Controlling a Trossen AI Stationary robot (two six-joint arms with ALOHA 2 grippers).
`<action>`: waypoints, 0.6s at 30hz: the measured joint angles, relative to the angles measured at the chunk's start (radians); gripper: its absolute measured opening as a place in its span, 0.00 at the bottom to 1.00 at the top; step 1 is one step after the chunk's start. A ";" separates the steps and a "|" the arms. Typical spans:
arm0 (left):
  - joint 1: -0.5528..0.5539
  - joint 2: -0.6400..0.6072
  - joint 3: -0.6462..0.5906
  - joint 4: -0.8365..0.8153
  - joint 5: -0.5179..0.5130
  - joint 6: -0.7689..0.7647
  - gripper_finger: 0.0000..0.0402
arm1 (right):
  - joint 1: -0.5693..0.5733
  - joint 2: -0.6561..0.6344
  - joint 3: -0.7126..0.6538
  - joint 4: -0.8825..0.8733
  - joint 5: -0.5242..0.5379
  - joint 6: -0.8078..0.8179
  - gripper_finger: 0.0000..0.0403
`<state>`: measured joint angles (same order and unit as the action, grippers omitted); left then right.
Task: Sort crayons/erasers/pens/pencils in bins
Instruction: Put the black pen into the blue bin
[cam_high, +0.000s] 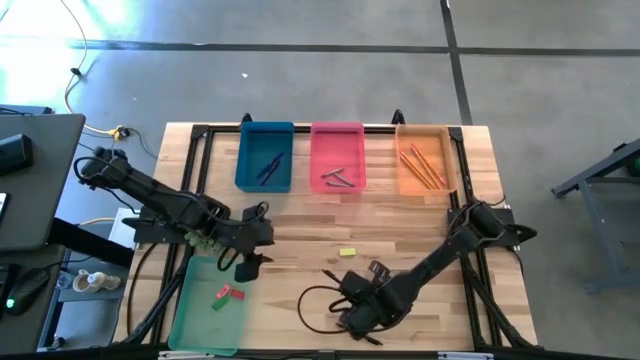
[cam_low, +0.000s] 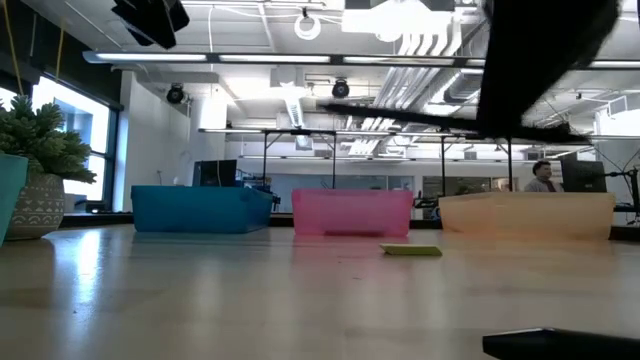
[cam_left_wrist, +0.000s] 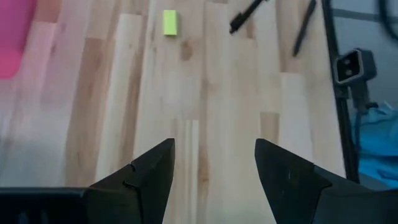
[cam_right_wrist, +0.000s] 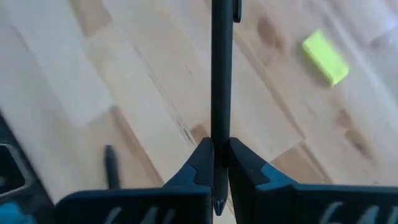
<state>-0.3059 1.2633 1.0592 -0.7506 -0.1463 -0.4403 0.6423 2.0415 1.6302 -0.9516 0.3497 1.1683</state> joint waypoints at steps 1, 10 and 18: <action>-0.007 0.000 0.000 0.007 0.000 -0.001 0.52 | 0.003 0.000 0.026 -0.025 0.018 -0.001 0.01; -0.058 0.000 0.000 0.180 -0.021 -0.002 0.52 | 0.031 -0.003 0.240 -0.148 0.215 -0.056 0.01; -0.077 0.000 0.000 0.319 -0.049 0.006 0.52 | 0.034 -0.003 0.378 -0.177 0.379 -0.136 0.01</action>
<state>-0.3828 1.2633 1.0592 -0.4312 -0.1952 -0.4342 0.6758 2.0380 2.0079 -1.1291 0.7287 1.0322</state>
